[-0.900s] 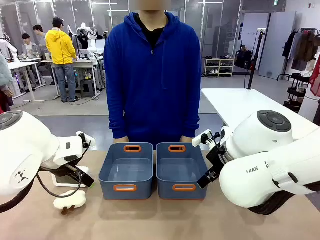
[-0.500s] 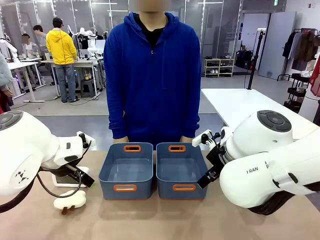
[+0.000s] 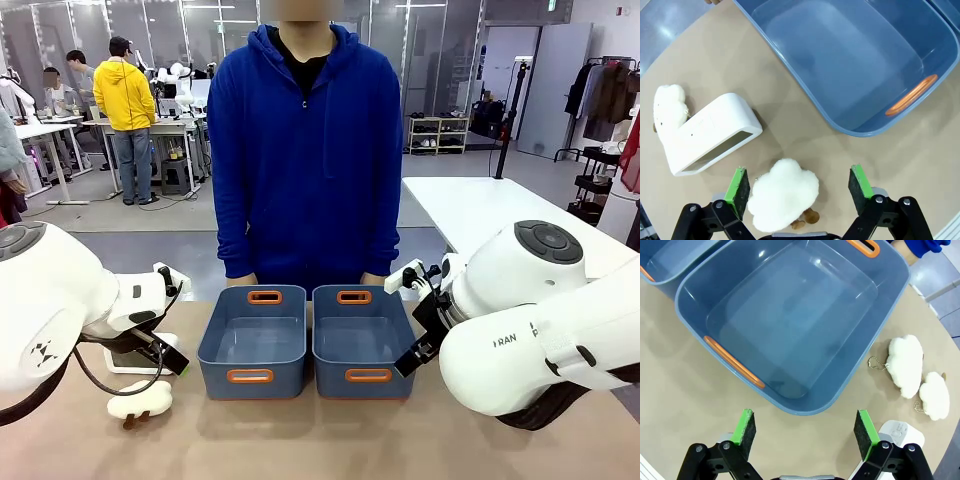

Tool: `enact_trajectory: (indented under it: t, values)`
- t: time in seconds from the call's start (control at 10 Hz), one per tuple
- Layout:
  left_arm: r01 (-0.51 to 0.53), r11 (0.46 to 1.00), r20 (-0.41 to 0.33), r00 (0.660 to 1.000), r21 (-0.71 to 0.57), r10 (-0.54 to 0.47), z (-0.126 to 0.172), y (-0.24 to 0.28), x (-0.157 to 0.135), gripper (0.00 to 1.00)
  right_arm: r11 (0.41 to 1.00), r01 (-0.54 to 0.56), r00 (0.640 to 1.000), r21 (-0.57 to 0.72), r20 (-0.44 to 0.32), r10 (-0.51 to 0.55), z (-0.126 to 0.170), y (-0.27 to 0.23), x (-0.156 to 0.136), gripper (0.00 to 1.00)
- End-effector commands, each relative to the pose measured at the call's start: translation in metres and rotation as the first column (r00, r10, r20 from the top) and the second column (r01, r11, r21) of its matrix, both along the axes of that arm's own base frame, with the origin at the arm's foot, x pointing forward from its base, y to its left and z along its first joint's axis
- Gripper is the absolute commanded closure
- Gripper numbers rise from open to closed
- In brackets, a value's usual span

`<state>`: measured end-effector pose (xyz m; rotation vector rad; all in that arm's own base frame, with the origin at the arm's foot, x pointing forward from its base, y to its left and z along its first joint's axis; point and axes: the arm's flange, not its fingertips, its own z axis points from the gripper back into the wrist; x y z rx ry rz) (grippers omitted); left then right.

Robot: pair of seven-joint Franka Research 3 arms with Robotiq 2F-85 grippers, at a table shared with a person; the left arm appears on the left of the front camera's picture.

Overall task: Sort the digital clocks into the basket.
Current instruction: Pick up the Digital clock from the table and place it into the empty Plastic storage basket.

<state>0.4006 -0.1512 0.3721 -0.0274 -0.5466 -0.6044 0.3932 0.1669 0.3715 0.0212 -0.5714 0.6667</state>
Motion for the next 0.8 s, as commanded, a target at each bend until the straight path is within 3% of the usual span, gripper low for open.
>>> enact_trajectory:
  t: [0.0, 0.1, 0.2, 0.4, 0.5, 0.6, 0.7]
  values:
    - [0.0, 1.0, 0.0, 1.0, 0.0, 0.0, 0.0, 0.0, 0.0, 0.0, 1.0, 0.0, 1.0, 0.0, 0.0, 0.0, 0.0, 0.0, 0.0, 0.0]
    - [0.022, 0.998, -0.009, 1.0, 0.058, -0.022, 0.028, 0.0, 0.005, 0.0, 0.999, -0.033, 0.999, 0.004, -0.005, 0.033, 0.024, 0.001, 0.008, 0.0]
    - [0.054, 0.997, -0.083, 0.995, 0.055, -0.049, 0.052, 0.004, 0.009, 0.0, 0.997, -0.048, 0.998, 0.056, -0.041, 0.051, 0.048, 0.0, 0.015, 0.0]
    - [0.091, 0.992, -0.179, 0.978, -0.091, -0.106, 0.089, 0.02, 0.013, 0.0, 0.994, -0.064, 0.99, 0.088, -0.123, 0.075, 0.081, -0.005, 0.025, 0.0]
    - [0.094, 0.979, -0.22, 0.966, -0.181, -0.133, 0.104, 0.034, 0.02, 0.0, 0.984, -0.085, 0.973, 0.159, -0.201, 0.116, 0.098, -0.012, 0.032, 0.0]
    - [0.107, 0.957, -0.225, 0.959, -0.269, -0.17, 0.115, 0.045, 0.022, 0.0, 0.972, -0.085, 0.959, 0.218, -0.247, 0.139, 0.11, -0.023, 0.037, 0.0]
    - [0.089, 0.908, -0.213, 0.959, -0.41, -0.19, 0.13, 0.069, 0.02, 0.0, 0.924, -0.06, 0.938, 0.377, -0.295, 0.182, 0.121, -0.046, 0.04, 0.0]
